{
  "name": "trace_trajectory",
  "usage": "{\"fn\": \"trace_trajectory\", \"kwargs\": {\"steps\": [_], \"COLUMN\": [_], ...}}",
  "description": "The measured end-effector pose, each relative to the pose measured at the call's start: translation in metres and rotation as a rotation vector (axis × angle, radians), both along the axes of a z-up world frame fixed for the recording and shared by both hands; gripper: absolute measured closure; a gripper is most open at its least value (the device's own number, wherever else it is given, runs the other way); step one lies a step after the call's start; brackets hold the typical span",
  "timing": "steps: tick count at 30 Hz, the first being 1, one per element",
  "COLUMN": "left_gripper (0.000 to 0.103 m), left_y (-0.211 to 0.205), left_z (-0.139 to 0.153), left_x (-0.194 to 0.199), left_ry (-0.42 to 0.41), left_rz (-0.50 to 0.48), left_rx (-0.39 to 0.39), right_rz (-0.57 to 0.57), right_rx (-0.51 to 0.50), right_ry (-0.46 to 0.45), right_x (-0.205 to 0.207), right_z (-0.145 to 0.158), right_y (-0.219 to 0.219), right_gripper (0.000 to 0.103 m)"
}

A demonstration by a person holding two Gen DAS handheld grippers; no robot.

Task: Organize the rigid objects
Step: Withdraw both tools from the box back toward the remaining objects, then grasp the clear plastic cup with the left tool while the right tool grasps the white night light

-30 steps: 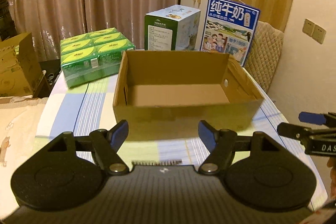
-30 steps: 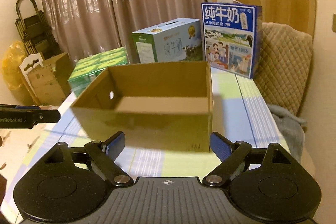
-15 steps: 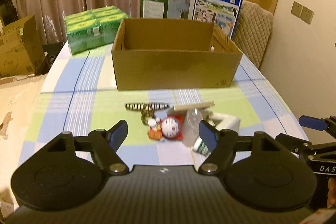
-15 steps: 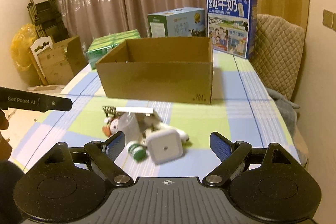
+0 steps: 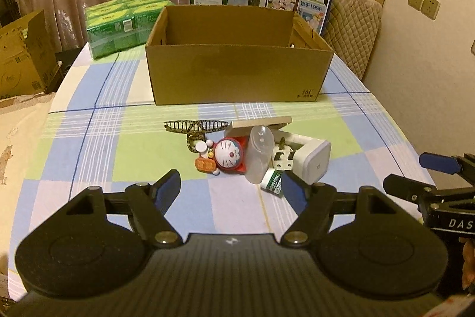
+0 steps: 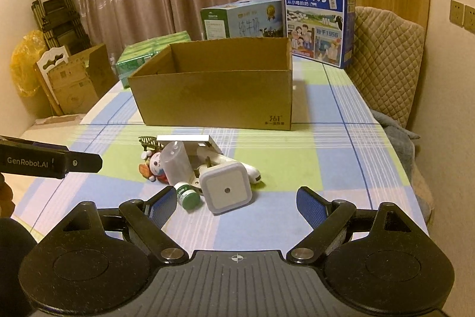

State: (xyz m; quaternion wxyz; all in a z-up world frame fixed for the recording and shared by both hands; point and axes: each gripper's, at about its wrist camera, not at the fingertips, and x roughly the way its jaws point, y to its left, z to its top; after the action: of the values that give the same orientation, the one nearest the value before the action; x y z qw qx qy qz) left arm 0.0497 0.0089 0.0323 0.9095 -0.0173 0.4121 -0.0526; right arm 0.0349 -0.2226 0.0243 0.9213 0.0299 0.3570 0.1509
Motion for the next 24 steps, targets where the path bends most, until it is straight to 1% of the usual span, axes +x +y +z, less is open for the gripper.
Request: {"fn": "trace_trajectory", "kwargs": {"steps": [15,24], "left_gripper": [0.032,0.032], "left_y": [-0.006,-0.006], "left_z": [-0.021,-0.04], "left_x": [0.012,0.026], "left_ry": [0.041,0.073], "left_rz": [-0.016,-0.031], "left_rx": [0.015,0.025], "right_rz": [0.02,0.05], "right_rx": [-0.013,-0.046], "right_ry": [0.028,0.043], "right_x": [0.012,0.033], "right_z": [-0.018,-0.04], "right_y": [0.006,0.014], "right_gripper": [0.018,0.019]}}
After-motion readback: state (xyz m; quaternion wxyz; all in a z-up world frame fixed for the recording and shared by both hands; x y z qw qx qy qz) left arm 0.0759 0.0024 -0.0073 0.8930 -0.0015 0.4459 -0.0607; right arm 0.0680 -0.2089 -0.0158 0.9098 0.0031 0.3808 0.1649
